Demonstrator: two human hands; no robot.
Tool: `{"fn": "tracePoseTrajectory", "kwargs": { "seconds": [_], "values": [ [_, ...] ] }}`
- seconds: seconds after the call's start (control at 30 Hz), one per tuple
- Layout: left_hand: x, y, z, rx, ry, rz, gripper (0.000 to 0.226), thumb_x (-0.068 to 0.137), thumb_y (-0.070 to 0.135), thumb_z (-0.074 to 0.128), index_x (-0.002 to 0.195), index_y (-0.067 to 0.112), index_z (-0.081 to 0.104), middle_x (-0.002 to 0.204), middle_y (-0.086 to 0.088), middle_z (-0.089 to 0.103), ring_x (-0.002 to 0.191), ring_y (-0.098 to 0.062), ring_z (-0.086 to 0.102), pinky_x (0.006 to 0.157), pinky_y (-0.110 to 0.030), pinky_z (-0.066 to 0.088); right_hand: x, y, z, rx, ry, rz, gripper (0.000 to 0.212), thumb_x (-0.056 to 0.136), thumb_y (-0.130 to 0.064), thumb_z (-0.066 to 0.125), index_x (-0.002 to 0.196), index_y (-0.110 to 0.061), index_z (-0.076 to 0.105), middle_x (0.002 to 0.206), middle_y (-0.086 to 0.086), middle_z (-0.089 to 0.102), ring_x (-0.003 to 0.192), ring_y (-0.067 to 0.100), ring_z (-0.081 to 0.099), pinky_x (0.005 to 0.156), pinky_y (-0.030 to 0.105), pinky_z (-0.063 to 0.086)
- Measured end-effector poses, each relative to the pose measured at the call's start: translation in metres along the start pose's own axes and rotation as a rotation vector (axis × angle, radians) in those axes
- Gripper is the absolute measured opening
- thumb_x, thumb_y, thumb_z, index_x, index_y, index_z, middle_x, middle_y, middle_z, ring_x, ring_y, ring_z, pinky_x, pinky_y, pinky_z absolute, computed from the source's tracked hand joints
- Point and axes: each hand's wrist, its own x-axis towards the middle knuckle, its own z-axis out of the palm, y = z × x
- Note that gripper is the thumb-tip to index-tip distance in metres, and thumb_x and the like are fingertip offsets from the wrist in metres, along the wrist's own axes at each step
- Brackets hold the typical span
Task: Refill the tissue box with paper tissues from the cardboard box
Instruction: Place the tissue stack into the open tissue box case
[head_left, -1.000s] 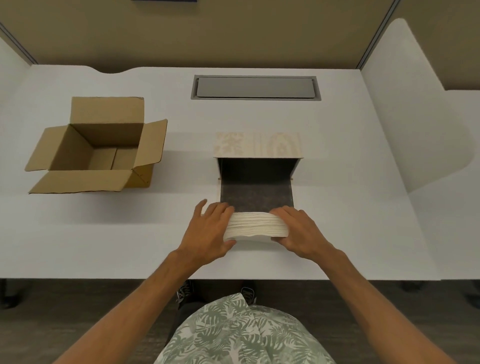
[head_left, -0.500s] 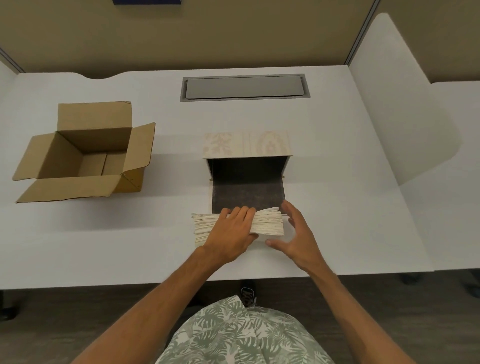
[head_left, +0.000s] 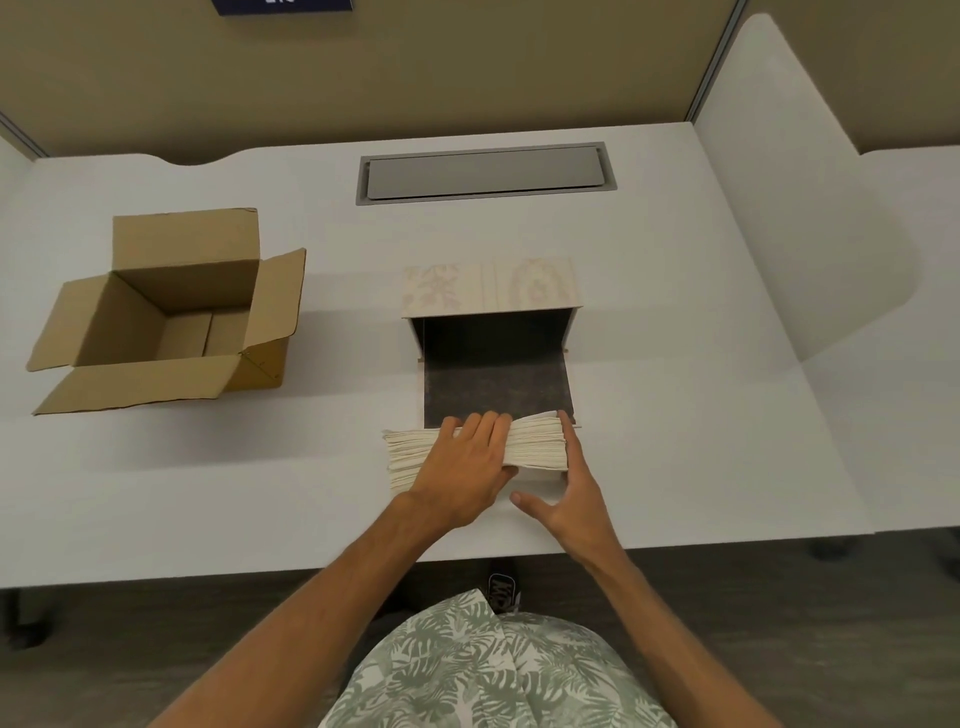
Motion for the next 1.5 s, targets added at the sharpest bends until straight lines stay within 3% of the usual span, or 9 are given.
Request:
{"fn": "tracePoseTrajectory", "kwargs": {
  "seconds": [0.1, 0.23, 0.43, 0.63, 0.77, 0.87, 1.1, 1.27, 1.5],
  "values": [
    [0.0, 0.0, 0.0, -0.003, -0.011, -0.008, 0.057, 0.099, 0.049, 0.046, 0.146, 0.021, 0.029, 0.148, -0.003, 0.043, 0.13, -0.023, 0.044, 0.115, -0.043, 0.03, -0.002, 0.003, 0.0, -0.02, -0.009, -0.001, 0.108, 0.074, -0.026, 0.087, 0.153, -0.038, 0.013, 0.152, -0.014, 0.035, 0.125, -0.024, 0.033, 0.1, -0.002, 0.029],
    [0.001, 0.0, 0.0, -0.004, -0.013, -0.015, 0.058, 0.099, 0.049, 0.047, 0.146, 0.021, 0.029, 0.148, -0.003, 0.042, 0.13, -0.023, 0.044, 0.115, -0.044, 0.029, -0.002, 0.002, -0.002, -0.067, -0.072, 0.015, 0.113, 0.074, -0.031, 0.087, 0.156, -0.035, 0.009, 0.158, -0.01, 0.031, 0.13, -0.018, 0.031, 0.105, 0.002, 0.027],
    [0.002, -0.003, 0.0, -0.019, -0.022, -0.013, 0.057, 0.099, 0.047, 0.05, 0.145, 0.021, 0.03, 0.147, -0.004, 0.044, 0.129, -0.023, 0.045, 0.114, -0.045, 0.03, 0.011, -0.002, -0.02, -0.118, -0.022, -0.021, 0.111, 0.076, -0.029, 0.086, 0.156, -0.033, 0.009, 0.164, -0.008, 0.02, 0.145, 0.01, 0.027, 0.118, 0.035, 0.029],
    [0.002, -0.004, 0.001, -0.047, -0.01, -0.005, 0.054, 0.098, 0.045, 0.054, 0.142, 0.023, 0.032, 0.142, -0.003, 0.047, 0.125, -0.021, 0.047, 0.111, -0.043, 0.032, 0.033, -0.012, -0.04, -0.262, -0.066, -0.091, 0.094, 0.073, -0.03, 0.087, 0.149, -0.033, 0.032, 0.151, -0.006, 0.043, 0.131, 0.009, 0.043, 0.103, 0.014, 0.036],
    [0.002, -0.006, 0.0, -0.07, -0.015, -0.006, 0.057, 0.097, 0.045, 0.055, 0.143, 0.023, 0.031, 0.144, -0.002, 0.045, 0.127, -0.021, 0.045, 0.112, -0.041, 0.032, 0.04, -0.014, -0.045, -0.324, -0.093, -0.098, 0.064, 0.076, -0.034, 0.084, 0.129, -0.036, 0.049, 0.131, -0.01, 0.056, 0.112, 0.006, 0.054, 0.098, 0.013, 0.043],
    [-0.002, -0.014, -0.005, -0.142, -0.016, -0.031, 0.066, 0.092, 0.044, 0.063, 0.145, 0.024, 0.029, 0.143, -0.001, 0.046, 0.126, -0.02, 0.046, 0.113, -0.041, 0.033, 0.04, -0.014, -0.045, -0.332, -0.08, -0.07, 0.056, 0.076, -0.037, 0.083, 0.121, -0.039, 0.051, 0.119, -0.018, 0.056, 0.102, -0.005, 0.056, 0.084, 0.0, 0.037],
    [-0.044, -0.09, -0.011, -0.164, -0.034, -0.146, 0.065, 0.081, 0.043, 0.075, 0.134, 0.027, 0.04, 0.13, 0.002, 0.057, 0.11, -0.016, 0.054, 0.102, -0.036, 0.042, 0.041, -0.017, -0.045, -0.286, -0.067, -0.064, 0.052, 0.077, -0.033, 0.083, 0.119, -0.037, 0.053, 0.116, -0.022, 0.056, 0.103, -0.014, 0.054, 0.08, -0.006, 0.038],
    [-0.052, -0.124, -0.02, -0.778, 0.029, -0.357, 0.044, 0.076, 0.027, 0.086, 0.111, 0.031, 0.059, 0.108, 0.016, 0.065, 0.098, -0.002, 0.061, 0.079, -0.013, 0.043, 0.046, -0.023, -0.047, -0.18, -0.086, -0.038, 0.05, 0.081, -0.023, 0.081, 0.122, -0.032, 0.053, 0.118, -0.019, 0.058, 0.106, -0.015, 0.053, 0.083, 0.0, 0.043],
    [-0.022, -0.117, -0.032, -1.502, 0.146, -0.616, 0.059, 0.06, 0.037, 0.088, 0.112, 0.019, 0.068, 0.103, 0.004, 0.076, 0.095, -0.013, 0.073, 0.077, -0.024, 0.059, 0.07, -0.045, -0.063, 0.109, 0.046, 0.069, 0.046, 0.085, -0.023, 0.078, 0.127, -0.018, 0.058, 0.12, 0.001, 0.068, 0.105, 0.016, 0.067, 0.088, 0.032, 0.059]
  ]
}}
